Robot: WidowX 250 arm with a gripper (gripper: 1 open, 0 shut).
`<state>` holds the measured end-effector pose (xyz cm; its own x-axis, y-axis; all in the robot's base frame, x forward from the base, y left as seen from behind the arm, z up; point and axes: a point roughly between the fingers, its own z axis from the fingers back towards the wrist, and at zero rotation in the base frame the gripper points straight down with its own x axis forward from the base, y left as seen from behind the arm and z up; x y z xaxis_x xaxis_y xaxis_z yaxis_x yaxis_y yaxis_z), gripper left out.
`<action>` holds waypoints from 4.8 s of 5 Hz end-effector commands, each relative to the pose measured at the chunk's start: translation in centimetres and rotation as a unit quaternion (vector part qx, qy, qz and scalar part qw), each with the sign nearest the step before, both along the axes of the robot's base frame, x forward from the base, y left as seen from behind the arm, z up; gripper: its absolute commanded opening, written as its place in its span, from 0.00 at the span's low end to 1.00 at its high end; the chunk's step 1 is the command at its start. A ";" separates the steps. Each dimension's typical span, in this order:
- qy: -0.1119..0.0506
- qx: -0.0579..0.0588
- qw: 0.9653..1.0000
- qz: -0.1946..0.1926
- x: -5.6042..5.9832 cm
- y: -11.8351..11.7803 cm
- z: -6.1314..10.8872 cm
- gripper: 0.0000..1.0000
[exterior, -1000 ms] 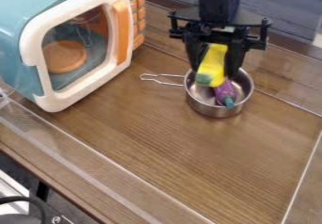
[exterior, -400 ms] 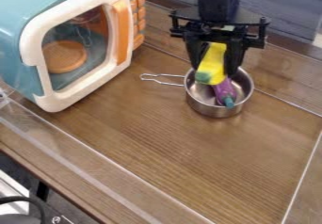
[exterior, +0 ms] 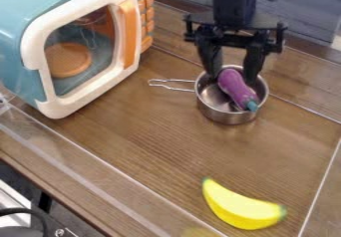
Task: Put the banana in the silver pot
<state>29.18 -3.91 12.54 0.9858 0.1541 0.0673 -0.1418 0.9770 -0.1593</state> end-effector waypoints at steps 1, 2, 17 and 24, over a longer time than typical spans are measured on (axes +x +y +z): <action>-0.019 -0.003 1.000 0.008 0.3 0.0 2.0 1.00; -0.014 -0.002 1.000 0.009 0.1 -0.2 2.2 1.00; -0.001 0.004 0.998 0.056 -11.7 -5.4 5.1 1.00; 0.006 -0.044 0.968 0.248 -11.6 -8.7 -4.2 1.00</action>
